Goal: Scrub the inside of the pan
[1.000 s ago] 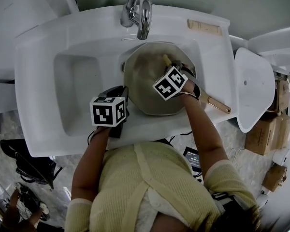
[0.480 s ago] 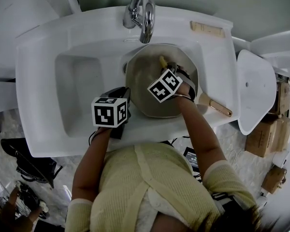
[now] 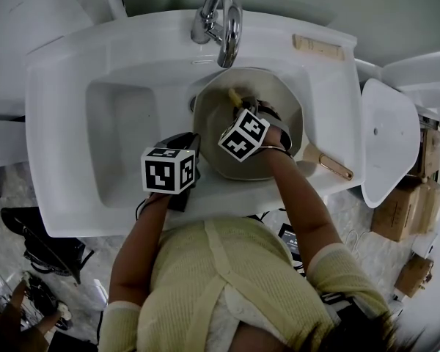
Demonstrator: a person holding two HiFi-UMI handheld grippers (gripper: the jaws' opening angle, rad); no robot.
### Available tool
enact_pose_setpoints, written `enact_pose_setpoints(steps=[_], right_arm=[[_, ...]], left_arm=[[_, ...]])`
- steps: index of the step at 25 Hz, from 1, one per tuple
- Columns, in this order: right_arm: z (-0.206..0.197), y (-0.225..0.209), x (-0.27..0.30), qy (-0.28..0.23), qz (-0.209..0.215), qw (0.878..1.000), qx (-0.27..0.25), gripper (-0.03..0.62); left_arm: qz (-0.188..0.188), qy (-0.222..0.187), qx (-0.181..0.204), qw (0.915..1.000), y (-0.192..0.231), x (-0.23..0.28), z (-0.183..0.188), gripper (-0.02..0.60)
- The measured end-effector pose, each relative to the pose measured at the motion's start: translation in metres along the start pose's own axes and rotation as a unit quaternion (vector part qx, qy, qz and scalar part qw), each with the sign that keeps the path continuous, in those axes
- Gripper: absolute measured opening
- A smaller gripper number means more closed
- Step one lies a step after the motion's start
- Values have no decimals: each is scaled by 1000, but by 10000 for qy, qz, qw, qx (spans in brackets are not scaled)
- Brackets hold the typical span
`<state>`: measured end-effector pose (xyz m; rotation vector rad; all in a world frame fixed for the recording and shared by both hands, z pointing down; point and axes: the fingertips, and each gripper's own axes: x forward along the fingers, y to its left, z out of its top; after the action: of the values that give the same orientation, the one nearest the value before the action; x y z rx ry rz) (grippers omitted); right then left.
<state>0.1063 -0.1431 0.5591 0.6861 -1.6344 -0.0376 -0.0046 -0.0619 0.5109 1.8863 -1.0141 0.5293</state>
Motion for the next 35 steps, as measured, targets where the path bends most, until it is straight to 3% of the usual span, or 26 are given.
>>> enact_pose_setpoints(steps=[14,35], right_arm=[[23,46,-17,-593,809,9887,-1115,83],[18,81,-37,-725,1465,9704,-1777,83]], left_arm=[[6,-1,32,10000,-1,-1,0,92],[-53,34,126,9999,-1,-1,0,93]])
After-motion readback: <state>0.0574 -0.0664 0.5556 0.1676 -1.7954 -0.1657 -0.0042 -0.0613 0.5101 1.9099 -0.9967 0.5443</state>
